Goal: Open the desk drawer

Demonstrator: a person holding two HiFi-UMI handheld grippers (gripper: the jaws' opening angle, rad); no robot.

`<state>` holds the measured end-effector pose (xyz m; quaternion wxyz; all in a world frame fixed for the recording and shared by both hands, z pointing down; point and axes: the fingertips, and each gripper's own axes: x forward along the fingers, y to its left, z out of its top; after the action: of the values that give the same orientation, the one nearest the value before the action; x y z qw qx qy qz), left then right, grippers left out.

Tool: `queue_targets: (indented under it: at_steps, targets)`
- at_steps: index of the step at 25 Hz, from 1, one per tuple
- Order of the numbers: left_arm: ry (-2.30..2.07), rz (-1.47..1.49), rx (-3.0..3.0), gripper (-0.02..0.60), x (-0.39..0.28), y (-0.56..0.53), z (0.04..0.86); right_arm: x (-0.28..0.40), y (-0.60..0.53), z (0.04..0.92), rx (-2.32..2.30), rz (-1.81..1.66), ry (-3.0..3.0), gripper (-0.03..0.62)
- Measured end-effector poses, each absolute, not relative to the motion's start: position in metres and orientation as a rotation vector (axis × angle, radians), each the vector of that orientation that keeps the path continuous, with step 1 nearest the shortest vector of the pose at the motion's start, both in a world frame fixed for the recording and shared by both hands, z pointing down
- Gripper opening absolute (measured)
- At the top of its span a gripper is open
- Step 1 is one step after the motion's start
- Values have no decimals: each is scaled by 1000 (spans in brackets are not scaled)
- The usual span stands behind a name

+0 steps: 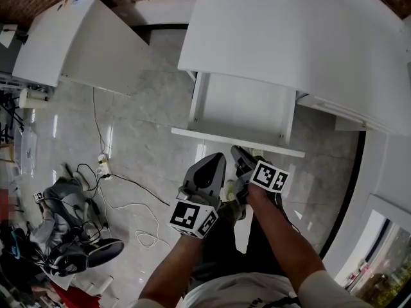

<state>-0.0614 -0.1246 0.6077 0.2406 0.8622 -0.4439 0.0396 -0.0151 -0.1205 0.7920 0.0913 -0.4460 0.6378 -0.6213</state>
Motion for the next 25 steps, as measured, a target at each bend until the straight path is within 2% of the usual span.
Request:
queue_targets:
  at_steps: [25]
  targets:
    - [-1208,106,2390,12,-79,-79,578,-38,-47,796,-1278,-1980,1875,77]
